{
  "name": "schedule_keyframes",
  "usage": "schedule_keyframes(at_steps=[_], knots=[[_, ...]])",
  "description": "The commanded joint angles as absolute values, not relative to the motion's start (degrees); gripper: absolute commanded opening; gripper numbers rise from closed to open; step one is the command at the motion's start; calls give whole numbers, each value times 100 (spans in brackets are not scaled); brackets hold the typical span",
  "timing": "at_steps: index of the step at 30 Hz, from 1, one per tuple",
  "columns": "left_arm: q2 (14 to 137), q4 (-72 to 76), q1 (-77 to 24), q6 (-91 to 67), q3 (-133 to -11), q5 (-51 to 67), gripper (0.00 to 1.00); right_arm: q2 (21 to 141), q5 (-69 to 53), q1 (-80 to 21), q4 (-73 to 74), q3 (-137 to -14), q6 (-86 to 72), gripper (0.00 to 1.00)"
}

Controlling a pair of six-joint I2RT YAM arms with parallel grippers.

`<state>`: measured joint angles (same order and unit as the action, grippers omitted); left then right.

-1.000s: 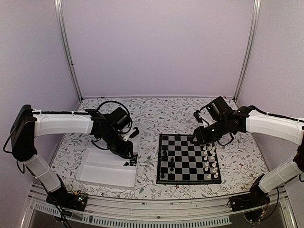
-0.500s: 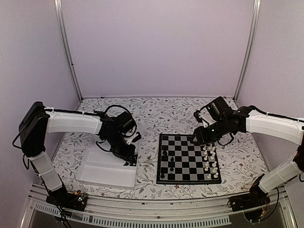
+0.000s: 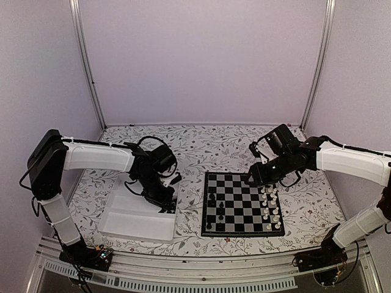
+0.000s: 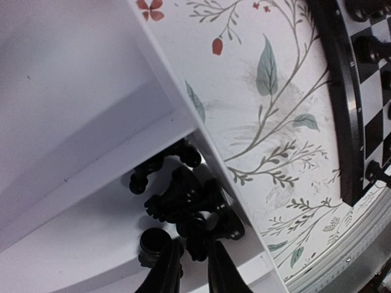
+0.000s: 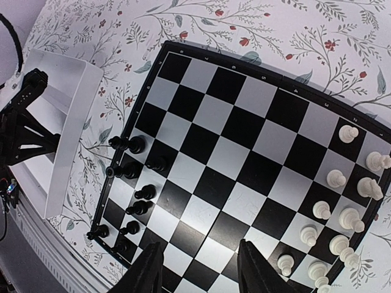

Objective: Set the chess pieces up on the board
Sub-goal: Pick up the chess piece from the storage box, then place the chess piece on the chessboard.

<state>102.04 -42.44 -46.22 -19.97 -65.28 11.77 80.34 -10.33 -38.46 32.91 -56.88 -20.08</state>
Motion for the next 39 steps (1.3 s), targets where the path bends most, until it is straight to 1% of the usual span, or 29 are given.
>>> schedule_keyframes(at_steps=[1, 10, 13, 19, 24, 27, 32, 35, 39], knots=[[10353, -4368, -4632, -1986, -6677, 1246, 17, 8055, -1081, -3822, 3130, -5658, -1974, 44], [10364, -4499, -4632, -2021, -6733, 1279, 10, 8077, -1074, -3809, 3112, -5645, -1958, 44], [10335, -4583, -4629, -2034, -6774, 1299, 5, 8068, -1073, -3821, 3098, -5642, -1960, 44], [9919, -4895, -4625, -2074, -6938, 1021, 0, 8042, -1060, -3816, 3089, -5621, -1957, 44], [9560, -5183, -4623, -2069, -7114, 876, 0, 8019, -1098, -3814, 3050, -5568, -2001, 44], [9393, -5256, -4641, -1982, -7236, 982, 0, 7986, -1099, -3815, 3041, -5548, -2019, 44], [9203, -4814, -4846, -1514, -7568, 1388, 0, 7914, -1084, -3817, 3016, -5453, -2051, 44], [9381, -4643, -5169, -1265, -7883, 1512, 0, 7861, -1081, -3817, 3015, -5400, -2080, 44], [9952, -4654, -5602, -1048, -8358, 1558, 0, 7776, -1053, -3815, 3032, -5344, -2118, 44]])
